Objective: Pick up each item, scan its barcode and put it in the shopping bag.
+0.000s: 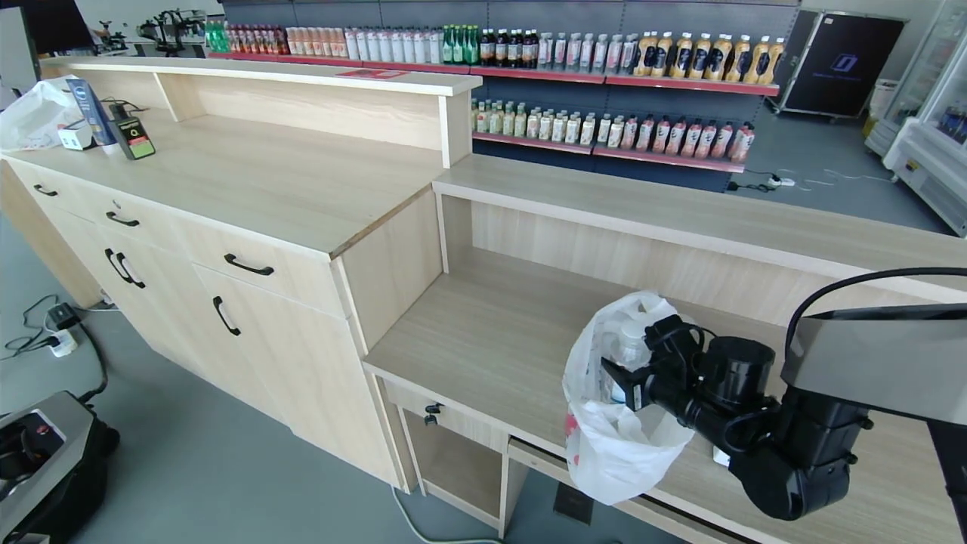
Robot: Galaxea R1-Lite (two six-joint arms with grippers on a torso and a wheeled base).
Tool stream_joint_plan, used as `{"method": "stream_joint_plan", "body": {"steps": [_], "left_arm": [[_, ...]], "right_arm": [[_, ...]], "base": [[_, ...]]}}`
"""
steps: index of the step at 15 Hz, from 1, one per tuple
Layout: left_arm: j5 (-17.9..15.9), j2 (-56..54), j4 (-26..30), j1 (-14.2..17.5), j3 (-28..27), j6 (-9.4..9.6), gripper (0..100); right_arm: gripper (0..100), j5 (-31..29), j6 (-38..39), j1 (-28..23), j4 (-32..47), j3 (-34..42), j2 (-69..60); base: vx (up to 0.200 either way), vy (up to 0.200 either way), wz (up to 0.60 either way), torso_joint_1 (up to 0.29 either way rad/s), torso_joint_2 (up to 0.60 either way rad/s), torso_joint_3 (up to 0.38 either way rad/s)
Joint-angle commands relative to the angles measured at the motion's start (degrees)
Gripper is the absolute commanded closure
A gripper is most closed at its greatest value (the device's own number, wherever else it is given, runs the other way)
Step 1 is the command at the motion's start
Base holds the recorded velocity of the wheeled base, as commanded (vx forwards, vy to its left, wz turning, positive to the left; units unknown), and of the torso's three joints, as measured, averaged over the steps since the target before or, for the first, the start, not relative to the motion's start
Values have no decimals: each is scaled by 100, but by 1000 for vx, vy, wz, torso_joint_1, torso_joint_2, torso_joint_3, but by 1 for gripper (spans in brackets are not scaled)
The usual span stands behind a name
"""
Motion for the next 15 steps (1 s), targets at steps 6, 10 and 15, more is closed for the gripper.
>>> {"method": "stream_joint_plan", "body": {"steps": [6, 10, 15], "left_arm": [[-2, -1, -4, 0, 1, 0, 0], [-2, -1, -4, 0, 1, 0, 0], [-2, -1, -4, 0, 1, 0, 0]], "right_arm": [[100, 6, -2, -151, -63, 20, 373], [100, 15, 7, -159, -45, 11, 434], [0, 68, 42, -159, -10, -94, 214]], "base": [[0, 0, 0, 0, 0, 0], [0, 0, 0, 0, 0, 0], [0, 0, 0, 0, 0, 0]]}}
